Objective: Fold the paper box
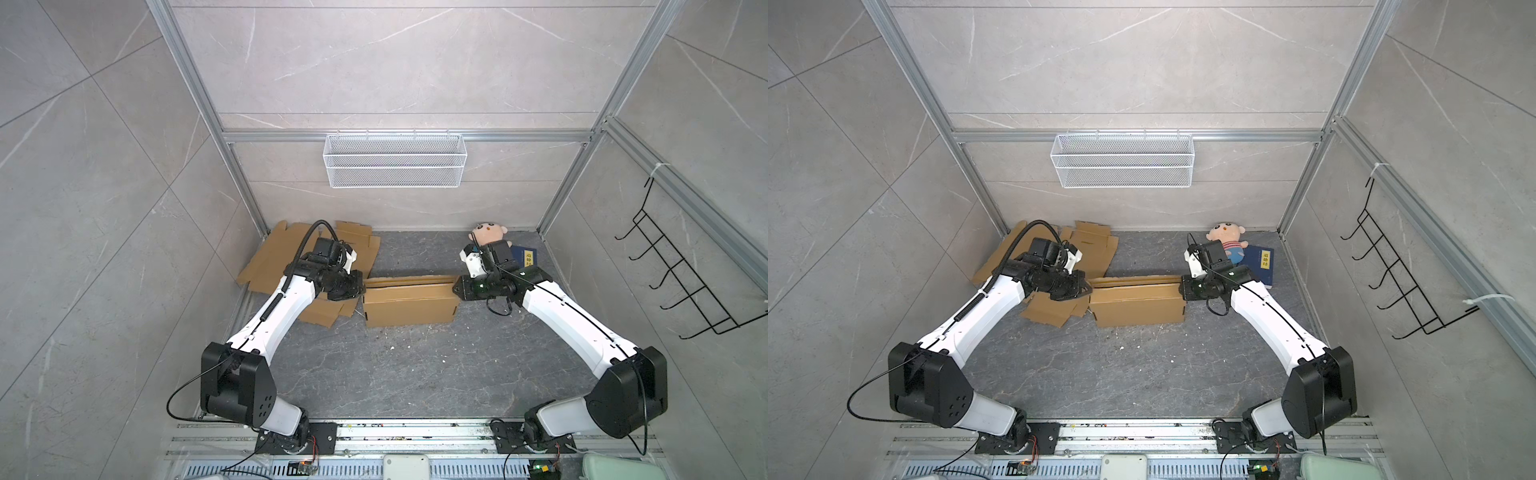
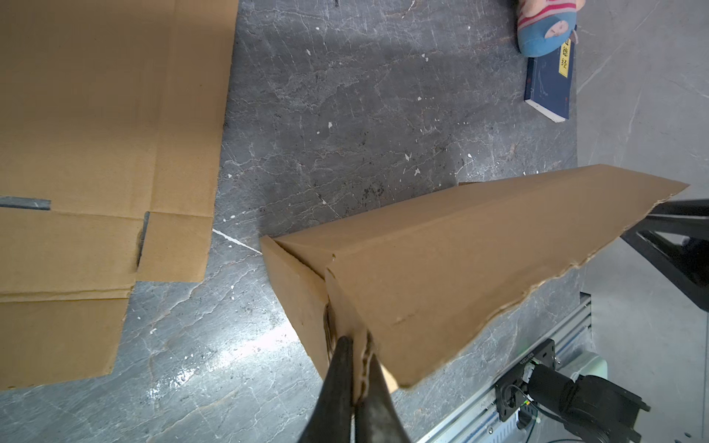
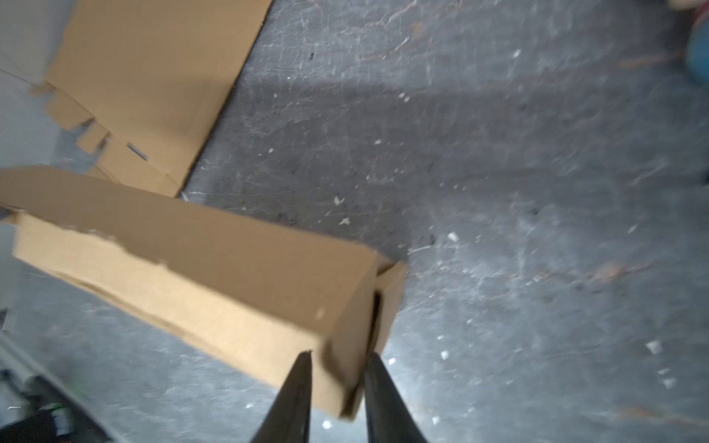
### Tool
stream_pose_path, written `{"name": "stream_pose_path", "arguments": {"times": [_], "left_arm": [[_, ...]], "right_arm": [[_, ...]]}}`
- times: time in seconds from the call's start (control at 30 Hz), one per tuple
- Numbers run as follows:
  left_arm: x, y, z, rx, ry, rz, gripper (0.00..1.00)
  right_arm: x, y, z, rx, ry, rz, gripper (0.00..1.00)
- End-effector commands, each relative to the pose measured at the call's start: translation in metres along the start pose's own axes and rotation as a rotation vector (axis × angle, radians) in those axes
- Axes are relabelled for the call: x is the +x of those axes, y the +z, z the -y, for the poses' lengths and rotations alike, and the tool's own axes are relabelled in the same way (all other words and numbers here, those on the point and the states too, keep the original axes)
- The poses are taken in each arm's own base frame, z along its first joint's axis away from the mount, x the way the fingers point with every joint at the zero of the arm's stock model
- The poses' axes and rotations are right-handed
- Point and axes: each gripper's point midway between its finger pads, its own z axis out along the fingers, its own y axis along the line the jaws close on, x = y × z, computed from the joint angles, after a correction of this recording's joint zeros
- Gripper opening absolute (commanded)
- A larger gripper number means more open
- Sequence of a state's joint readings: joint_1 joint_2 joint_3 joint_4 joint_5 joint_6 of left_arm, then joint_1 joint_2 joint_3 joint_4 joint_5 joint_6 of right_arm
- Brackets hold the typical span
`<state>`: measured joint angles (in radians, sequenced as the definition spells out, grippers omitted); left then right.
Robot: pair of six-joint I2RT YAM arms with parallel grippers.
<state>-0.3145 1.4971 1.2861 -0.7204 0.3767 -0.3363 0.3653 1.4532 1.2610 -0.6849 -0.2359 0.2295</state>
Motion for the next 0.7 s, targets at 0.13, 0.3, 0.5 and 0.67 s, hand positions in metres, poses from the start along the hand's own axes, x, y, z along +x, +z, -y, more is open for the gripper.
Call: {"name": "stream_pose_path", "arguments": {"times": [0.13,0.3,0.5,0.67], "left_arm": [[0.018,0.002,-0.01,-0.043,-0.006,-0.059,0.07],[0.018,0.004,-0.009,-0.036,-0.003,-0.06,0.07],[0.017,0.009,-0.008,-0.037,0.01,-0.072,0.07],[0.018,0.011,-0.011,-0.056,0.017,-0.075,0.06]], "right_arm": [[-0.02,-0.056,-0.006,-0.003,-0.157,0.043,0.57],[-0.028,-0.067,-0.024,0.107,-0.52,0.097,0.68],[-0.035,-0.032,-0.054,0.201,-0.961,0.035,0.83],[-0.044,-0.002,-0.079,0.183,-1.171,-0.01,0.88]]}}
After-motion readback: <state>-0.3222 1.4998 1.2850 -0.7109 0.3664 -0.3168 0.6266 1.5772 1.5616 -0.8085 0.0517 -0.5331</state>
